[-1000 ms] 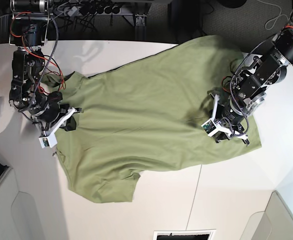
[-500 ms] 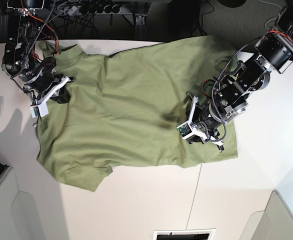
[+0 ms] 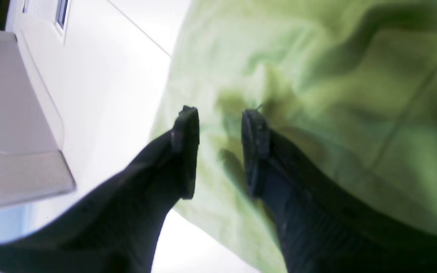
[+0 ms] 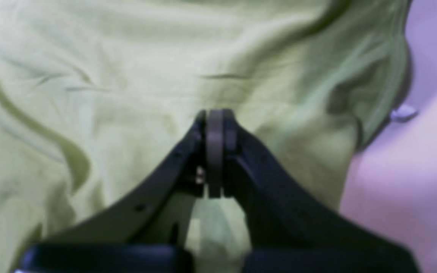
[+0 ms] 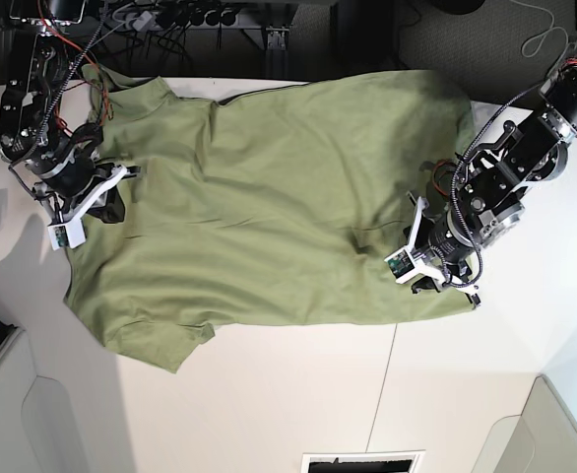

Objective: Layout the t-shirt on the table in an organized manner, then fold the t-shirt properly
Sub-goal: 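Pull the shirt edges apart with both grippers to flatten it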

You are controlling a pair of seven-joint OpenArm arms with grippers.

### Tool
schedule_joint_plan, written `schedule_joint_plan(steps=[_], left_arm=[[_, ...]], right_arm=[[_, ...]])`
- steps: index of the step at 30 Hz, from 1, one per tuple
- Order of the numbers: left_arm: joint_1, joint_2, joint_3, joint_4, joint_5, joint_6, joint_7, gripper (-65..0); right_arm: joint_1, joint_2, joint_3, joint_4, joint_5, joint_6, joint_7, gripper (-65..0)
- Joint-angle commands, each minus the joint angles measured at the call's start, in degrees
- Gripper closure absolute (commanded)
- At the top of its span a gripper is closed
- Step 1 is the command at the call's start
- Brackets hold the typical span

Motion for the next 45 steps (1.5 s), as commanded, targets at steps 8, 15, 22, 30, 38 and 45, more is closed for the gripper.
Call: schedule_joint_plan(steps=[8, 15, 22, 30, 38, 45], left_arm=[[0.9, -1.3, -0.5, -0.9, -1.4, -3.4, -0.2, -20.6], [-0.9, 0.4, -0.5, -11.4, -0.3, -6.0, -2.8, -20.6], [-7.2, 5.8, -0.5, -23.8, -0.3, -7.1, -3.5, -20.6], [-12.9, 8.3, -0.5, -28.6, -0.3, -7.6, -3.6, -20.6], [-12.9, 7.9, -0.5, -27.4, -3.0, -7.7, 2.4, -20.6], [-12.8, 2.4, -0.5, -16.2, -11.6, -7.8, 4.2, -20.6]], right_arm=[[0.8, 0.7, 0.1, -7.3, 0.3, 0.3, 2.5, 0.0], [1.1, 0.8, 0.1, -9.2, -3.9, 0.3, 5.9, 0.0], [4.6, 0.8, 0.1, -9.2, -4.7, 0.3, 5.9, 0.0], [10.8, 0.8, 0.1, -14.7, -5.2, 0.3, 5.8, 0.0], [13.7, 0.8, 0.1, -17.1, -4.5, 1.3, 5.9, 0.0], [15.1, 1.2, 0.1, -16.0, -1.6, 1.8, 5.8, 0.0]])
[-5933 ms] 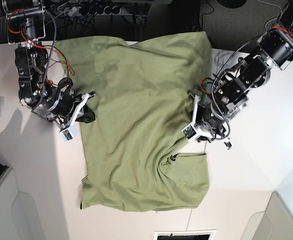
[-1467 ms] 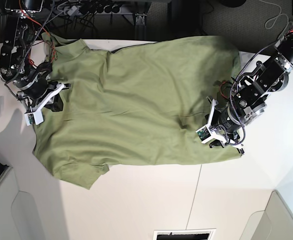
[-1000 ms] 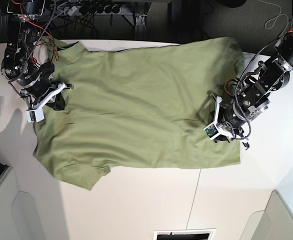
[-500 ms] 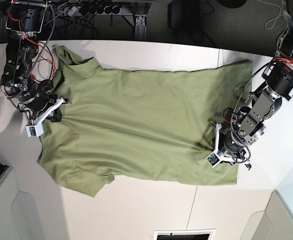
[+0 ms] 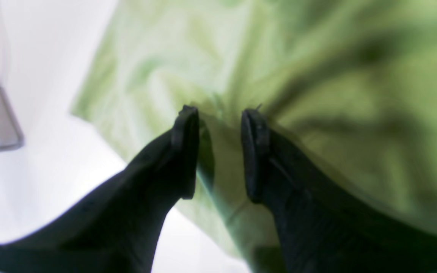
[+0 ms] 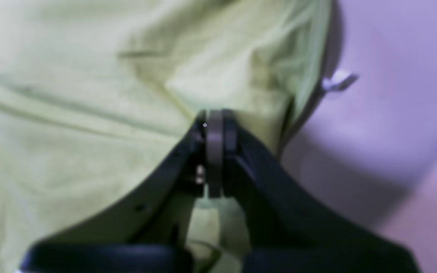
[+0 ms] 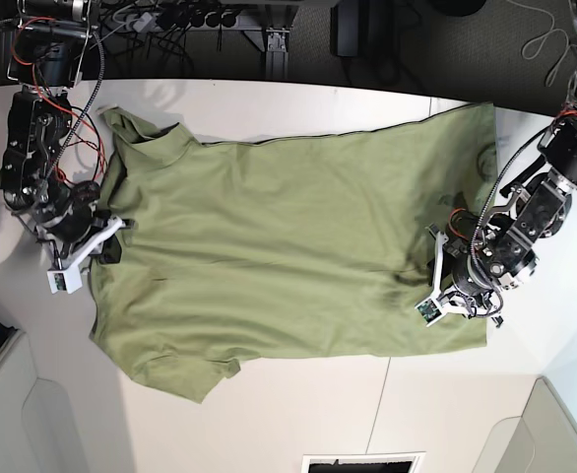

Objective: Layout the t-shirt on the table in an organized manner, then fold the t-shirt properly
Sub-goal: 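Pull the shirt edges apart with both grippers to flatten it, then grasp the shirt's shoulder corners with both grippers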

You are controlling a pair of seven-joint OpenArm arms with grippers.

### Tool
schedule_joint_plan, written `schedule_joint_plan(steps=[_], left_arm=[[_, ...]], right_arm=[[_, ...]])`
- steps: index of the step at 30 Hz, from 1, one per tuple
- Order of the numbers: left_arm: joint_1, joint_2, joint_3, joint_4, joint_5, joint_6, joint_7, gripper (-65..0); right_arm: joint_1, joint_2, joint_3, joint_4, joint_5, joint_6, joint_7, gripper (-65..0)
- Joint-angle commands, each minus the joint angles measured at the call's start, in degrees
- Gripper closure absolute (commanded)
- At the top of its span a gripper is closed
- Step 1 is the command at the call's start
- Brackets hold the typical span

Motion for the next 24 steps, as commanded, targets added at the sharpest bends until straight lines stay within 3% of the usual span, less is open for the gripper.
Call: schedule_joint_plan(steps=[1, 6, 12, 17, 23, 24], left_arm=[[-1.7, -1.7, -0.5, 3.1, -0.3, 0.7, -0.5, -20.6], [-1.4, -6.8, -0.5, 12.0, -2.3, 1.0, 2.1, -20.6], [1.5, -13.1, -0.5, 18.8, -3.8, 1.1, 4.1, -20.6], [6.2, -18.1, -0.5, 23.6, -3.7, 3.5, 4.6, -20.6], [14.1, -20.3, -1.2, 29.2, -3.4, 5.5, 5.3, -20.6], [15.5, -20.3, -2.0, 30.0, -3.3, 6.3, 5.2, -20.6]], right_arm=[[0.9, 0.9, 0.3, 2.0, 1.0, 0.2, 1.0, 0.0], [-0.1, 1.9, 1.9, 9.0, 2.8, 0.2, -2.2, 0.0], [-8.1, 6.1, 6.3, 19.5, 9.1, 0.3, -8.0, 0.0], [-18.3, 8.5, 13.5, 25.0, 16.8, 3.8, -10.7, 0.0], [-29.5, 9.2, 20.7, 27.3, 27.5, 6.2, -15.5, 0.0], [-30.9, 9.2, 20.9, 27.3, 28.0, 6.2, -16.0, -5.8]])
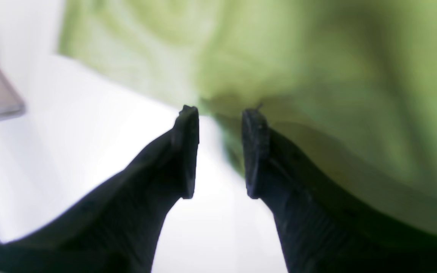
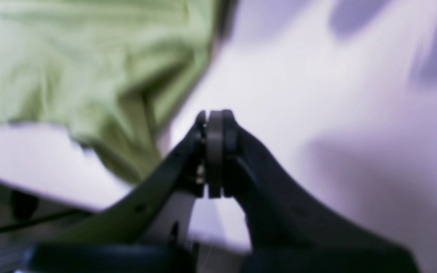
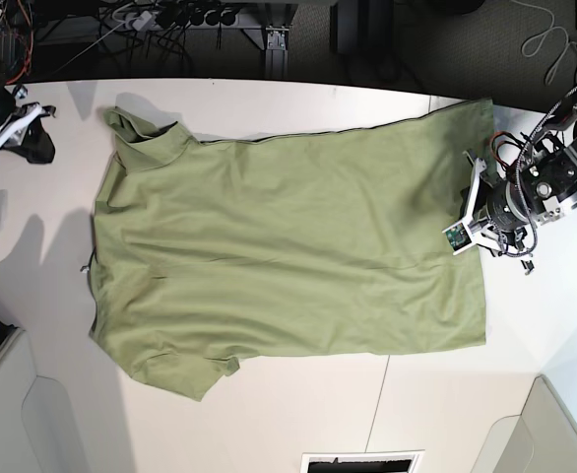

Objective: Layout the t-shirt on the table in an organized manner, then fold the t-shirt properly
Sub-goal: 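Grasp the shirt's shoulder corners with both grippers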

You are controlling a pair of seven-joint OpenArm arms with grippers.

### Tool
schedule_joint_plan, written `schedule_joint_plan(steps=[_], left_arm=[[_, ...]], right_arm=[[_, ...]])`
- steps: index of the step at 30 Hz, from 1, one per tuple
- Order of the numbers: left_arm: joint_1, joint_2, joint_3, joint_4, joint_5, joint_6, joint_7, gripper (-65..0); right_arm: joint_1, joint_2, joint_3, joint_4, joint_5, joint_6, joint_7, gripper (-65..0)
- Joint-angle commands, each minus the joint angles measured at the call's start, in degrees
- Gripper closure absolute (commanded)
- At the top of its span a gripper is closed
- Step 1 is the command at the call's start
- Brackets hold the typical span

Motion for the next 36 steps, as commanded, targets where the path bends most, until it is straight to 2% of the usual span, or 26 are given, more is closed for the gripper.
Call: schedule_joint_plan(steps=[1, 3, 6, 9, 12, 17, 21, 25, 34, 36], left_arm=[[0.4, -1.2, -2.3, 1.4, 0.7, 1.1, -0.4, -20.6], [3.4, -1.2, -5.8, 2.7, 0.4, 1.8, -0.4, -20.6], [8.3, -0.4, -13.2, 3.5, -2.4, 1.4, -0.1, -20.6], [13.1, 1.6, -22.0, 3.5, -7.2, -0.6, 1.5, -20.6], [17.8, 5.0, -31.3, 3.5, -14.2, -4.4, 4.8, -20.6], [24.1, 11.0, -45.5, 3.3, -24.4, -9.6, 8.3, -20.6], [28.2, 14.9, -54.4, 2.5, -28.9, -12.0, 10.8, -20.6], [31.4, 17.0, -59.1, -0.6, -30.0, -12.3, 11.6, -20.6], [32.6, 19.3, -62.2, -10.6, -31.1, -12.4, 12.3, -20.7], [32.7, 19.4, -62.5, -11.0, -33.4, -14.6, 14.3, -20.7]], right_arm=[[-1.2, 1.0, 0.5, 0.9, 1.8, 0.2, 0.9, -12.1], [-3.6, 1.0, 0.3, 0.9, 2.3, 0.2, 1.0, -20.6], [-5.5, 0.9, 0.3, 0.9, 4.2, 0.2, 1.0, -24.7], [-5.4, 0.6, -0.3, 0.7, 4.3, 0.2, 1.3, -29.0], [-4.8, 0.5, -2.3, -0.2, 3.4, 0.2, 3.1, -35.5], [-1.2, 0.5, -7.9, -3.0, 1.4, 0.1, 4.1, -37.1], [1.3, 0.5, -12.0, -6.9, 1.3, 0.1, 4.1, -37.1], [2.4, 0.5, -14.9, -8.5, 1.3, 0.1, 4.1, -37.0], [2.4, -1.5, -16.5, -8.4, 1.3, 0.1, 3.7, -37.0], [2.5, -1.5, -16.5, -8.4, 1.3, 0.1, 3.7, -37.0]])
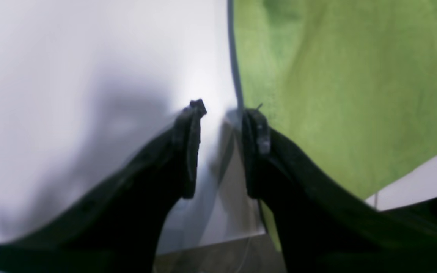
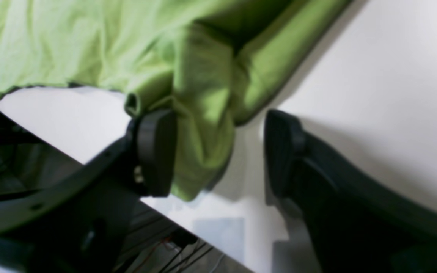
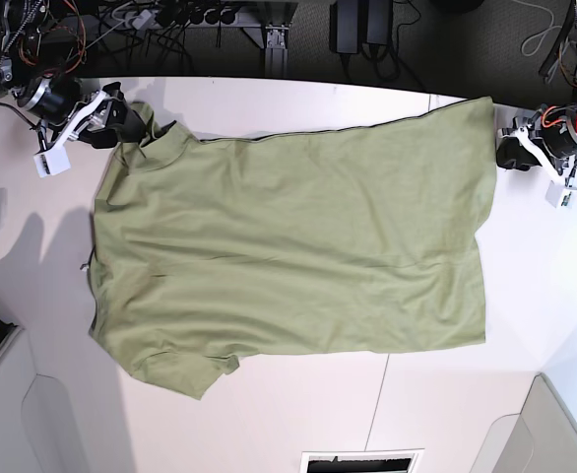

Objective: Layout the t-shirt on the table in an organized manner, then fold the t-shirt properly
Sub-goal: 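Grasp the shirt's shoulder corners with both grippers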

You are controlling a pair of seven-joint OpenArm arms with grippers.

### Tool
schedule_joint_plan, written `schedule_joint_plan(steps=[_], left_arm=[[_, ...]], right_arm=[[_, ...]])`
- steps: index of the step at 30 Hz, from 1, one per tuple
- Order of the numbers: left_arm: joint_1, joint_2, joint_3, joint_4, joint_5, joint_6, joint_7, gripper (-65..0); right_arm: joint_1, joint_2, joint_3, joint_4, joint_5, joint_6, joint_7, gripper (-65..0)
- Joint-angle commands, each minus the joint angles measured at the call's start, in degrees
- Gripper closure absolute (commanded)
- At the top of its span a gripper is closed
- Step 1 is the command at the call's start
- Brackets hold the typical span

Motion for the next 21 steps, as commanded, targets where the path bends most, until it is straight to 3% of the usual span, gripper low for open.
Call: schedule_joint_plan(steps=[1, 5, 12, 14, 16, 18, 20, 21], left_arm=[[0.2, -1.0, -0.4, 0.5, -1.8, -1.5, 1.7, -20.7], [2.4, -1.0, -0.3, 0.5, -7.6, -6.9, 5.4, -20.7], [5.3, 0.1, -0.3, 0.5, -9.2, -9.0, 4.0, -20.6], [5.3, 0.3, -0.3, 0.5, -8.2, -9.0, 3.3, -18.7], [5.3, 0.3, -0.3, 0.5, -7.9, -9.5, 3.1, -8.8], [5.3, 0.3, -0.3, 0.5, -8.0, -12.4, 3.1, 0.0], [5.3, -0.3, -0.3, 0.5, -9.7, -16.4, 3.1, 0.0], [5.3, -1.0, -0.3, 0.6, -11.5, -16.8, 3.0, 0.0]], right_arm=[[0.0, 0.6, 0.0, 0.4, -0.5, 0.0, -1.0, -37.0], [0.0, 0.6, 0.0, 0.4, -0.4, 0.0, -1.3, -36.9], [0.0, 0.5, 0.0, 0.4, 0.5, 0.0, -1.0, -36.1], [0.0, 0.5, 0.0, 0.4, 0.5, 0.0, -1.0, -28.4], [0.0, 0.5, 0.0, 0.4, 0.4, 0.0, -1.0, -15.8], [0.1, 0.6, 0.0, 0.4, 0.4, 0.0, -1.0, -0.8], [0.3, 0.7, 0.0, 0.5, -0.1, 0.0, -1.0, 0.0], [0.3, 0.8, 0.0, 0.6, -0.5, 0.0, -0.9, 0.0]])
